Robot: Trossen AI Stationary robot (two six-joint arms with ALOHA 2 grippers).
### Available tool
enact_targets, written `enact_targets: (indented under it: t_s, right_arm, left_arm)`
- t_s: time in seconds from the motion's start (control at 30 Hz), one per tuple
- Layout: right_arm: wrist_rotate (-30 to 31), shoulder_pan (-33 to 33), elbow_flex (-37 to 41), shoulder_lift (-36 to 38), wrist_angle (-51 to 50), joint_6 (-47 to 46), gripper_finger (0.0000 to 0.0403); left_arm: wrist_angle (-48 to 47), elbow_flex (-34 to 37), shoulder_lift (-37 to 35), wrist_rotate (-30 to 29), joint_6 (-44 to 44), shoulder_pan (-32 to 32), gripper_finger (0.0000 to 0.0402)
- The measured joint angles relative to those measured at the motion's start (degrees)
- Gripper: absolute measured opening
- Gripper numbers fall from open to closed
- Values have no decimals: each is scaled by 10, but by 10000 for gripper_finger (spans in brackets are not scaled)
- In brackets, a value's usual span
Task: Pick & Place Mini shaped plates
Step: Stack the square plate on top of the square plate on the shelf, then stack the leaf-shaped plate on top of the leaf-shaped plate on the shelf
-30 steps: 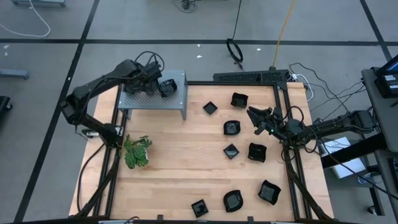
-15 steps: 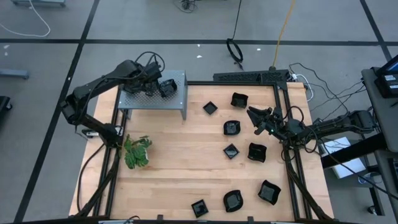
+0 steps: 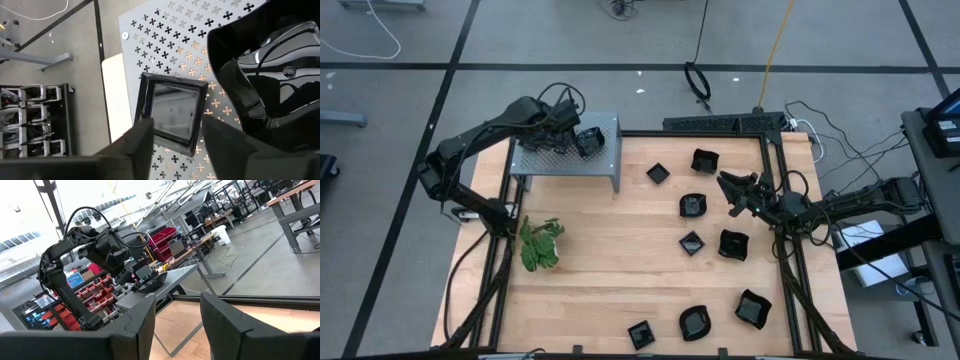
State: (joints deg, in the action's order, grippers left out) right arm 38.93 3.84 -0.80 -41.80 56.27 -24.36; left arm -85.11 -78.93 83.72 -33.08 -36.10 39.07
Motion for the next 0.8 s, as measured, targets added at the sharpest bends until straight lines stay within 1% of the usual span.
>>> enact_targets:
  t_s: [0.1, 0.2, 0.33, 0.47, 0.57, 0.67, 0.8]
  right_arm:
    - [0, 0, 0, 0, 0, 0, 144]
    - [0, 0, 0, 0, 0, 0, 144]
    - [0, 0, 0, 0, 0, 0, 144]
    - [0, 0, 0, 0, 0, 0, 144]
    - [0, 0, 0, 0, 0, 0, 144]
    - [0, 0, 0, 0, 0, 0, 144]
    - [0, 0, 0, 0, 0, 0, 144]
  left_arm:
    - [4, -12, -1, 0, -7, -11, 206]
    - [4, -37, -2, 0, -14, -23, 222]
    - [12, -76, -2, 0, -16, -44, 227]
    - [48, -99, -2, 1, -11, -69, 227]
    - [80, -113, -2, 15, 22, -88, 228]
    - [105, -128, -2, 42, 79, -103, 228]
    - [122, -135, -2, 100, 148, -127, 228]
